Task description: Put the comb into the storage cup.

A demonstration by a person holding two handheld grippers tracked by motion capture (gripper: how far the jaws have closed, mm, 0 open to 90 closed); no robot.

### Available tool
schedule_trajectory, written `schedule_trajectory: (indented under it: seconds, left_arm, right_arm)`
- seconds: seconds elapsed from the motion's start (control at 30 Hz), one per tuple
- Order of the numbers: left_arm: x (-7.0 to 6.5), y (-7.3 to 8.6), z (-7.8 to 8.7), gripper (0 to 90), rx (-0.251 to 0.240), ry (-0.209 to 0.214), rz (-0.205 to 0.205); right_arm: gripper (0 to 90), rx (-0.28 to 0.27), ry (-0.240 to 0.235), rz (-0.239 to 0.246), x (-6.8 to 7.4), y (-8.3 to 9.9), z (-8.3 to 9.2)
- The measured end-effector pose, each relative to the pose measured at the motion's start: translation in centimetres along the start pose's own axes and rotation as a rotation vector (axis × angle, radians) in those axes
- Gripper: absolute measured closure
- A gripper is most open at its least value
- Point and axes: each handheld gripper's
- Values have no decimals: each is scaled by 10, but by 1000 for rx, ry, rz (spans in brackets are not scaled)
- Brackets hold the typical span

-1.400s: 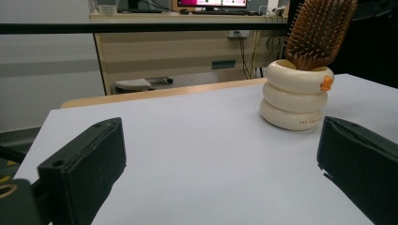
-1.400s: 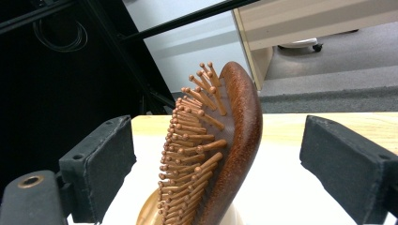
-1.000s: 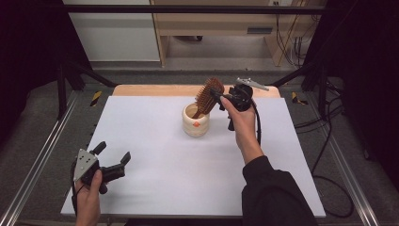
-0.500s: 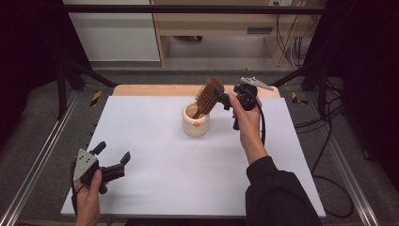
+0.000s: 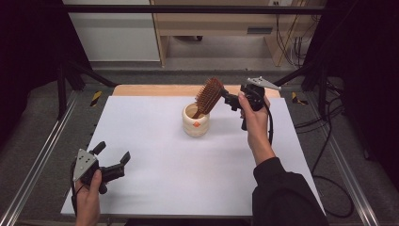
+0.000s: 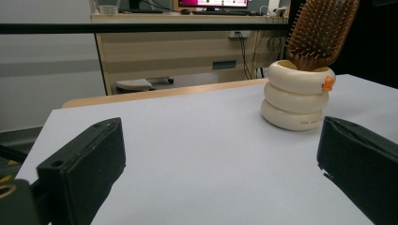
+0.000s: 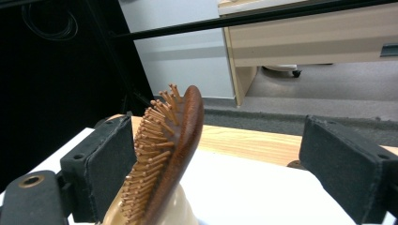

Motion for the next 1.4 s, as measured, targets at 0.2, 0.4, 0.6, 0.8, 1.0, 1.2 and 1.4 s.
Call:
schedule_trajectory:
  seconds: [0.2,0.4,0.6,0.8,1.0,1.2,1.4]
  left_arm:
    - [0,0,0,17,0,0,0]
    - [0,0,0,17,0,-1,-1]
    - [0,0,1,17,-1,-3,0]
    - [0,0,1,17,-1,-5,1]
    - [1,0,1,16,-3,-5,1]
    - [2,0,1,17,-3,-7,3]
    - [2,0,2,17,-6,-7,6]
  right_arm:
    - [136,0,6,42,-5,-1,8]
    - [120,4,7,84,-10,0,18]
    - [99,10,9,112,-14,2,26]
    - [86,-3,20,130,-19,5,35]
    - [74,-24,19,140,-23,8,44]
    - [71,-41,25,148,-26,11,52]
    - [70,-41,28,167,-30,14,61]
Point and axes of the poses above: each handheld gripper's, and its own axes: z roughly backward along the jaws, y roughly out of its underside, x roughly to its left, and after that the axes turned 7 degrees about x, right-handed
